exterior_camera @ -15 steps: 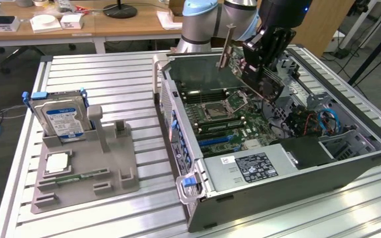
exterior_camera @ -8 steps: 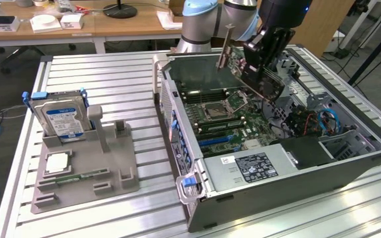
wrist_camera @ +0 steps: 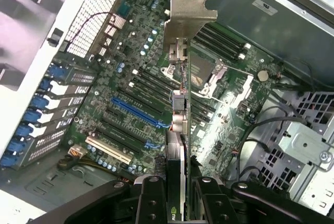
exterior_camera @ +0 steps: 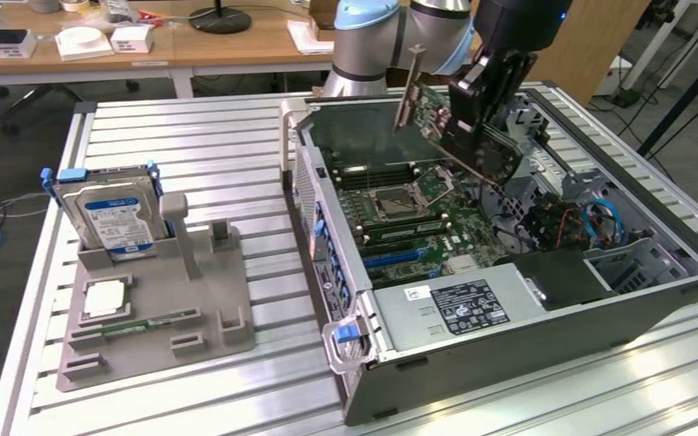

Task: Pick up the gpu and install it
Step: 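Insert the gpu into the slot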

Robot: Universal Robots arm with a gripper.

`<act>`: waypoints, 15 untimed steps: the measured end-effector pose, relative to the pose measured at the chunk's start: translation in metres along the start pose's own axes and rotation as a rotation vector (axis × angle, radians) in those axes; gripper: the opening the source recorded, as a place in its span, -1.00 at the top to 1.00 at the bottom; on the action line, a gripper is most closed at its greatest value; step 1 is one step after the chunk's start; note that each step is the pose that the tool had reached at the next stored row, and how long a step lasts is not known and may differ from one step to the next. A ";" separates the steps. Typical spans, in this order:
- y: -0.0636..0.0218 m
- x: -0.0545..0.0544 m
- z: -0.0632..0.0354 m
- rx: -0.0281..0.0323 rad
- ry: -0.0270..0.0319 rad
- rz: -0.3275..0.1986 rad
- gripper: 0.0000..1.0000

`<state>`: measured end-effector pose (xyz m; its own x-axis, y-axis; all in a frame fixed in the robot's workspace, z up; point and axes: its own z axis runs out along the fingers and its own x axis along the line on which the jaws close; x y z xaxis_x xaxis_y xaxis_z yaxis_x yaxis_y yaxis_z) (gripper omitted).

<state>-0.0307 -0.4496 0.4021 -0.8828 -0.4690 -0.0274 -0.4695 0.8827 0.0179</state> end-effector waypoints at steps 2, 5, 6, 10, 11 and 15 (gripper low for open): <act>0.0000 0.000 0.0000 -0.0005 0.0003 -0.018 0.46; 0.0000 0.000 0.0000 -0.0012 0.0008 -0.046 0.46; 0.0000 0.000 0.0000 -0.0015 0.0010 -0.055 0.46; 0.0000 0.000 0.0000 -0.0024 0.0016 -0.091 0.46; 0.0000 0.000 0.0000 -0.0027 0.0017 -0.100 0.46; 0.0000 0.000 0.0000 -0.0037 0.0024 -0.135 0.46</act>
<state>-0.0307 -0.4496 0.4021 -0.8117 -0.5835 -0.0274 -0.5840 0.8116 0.0179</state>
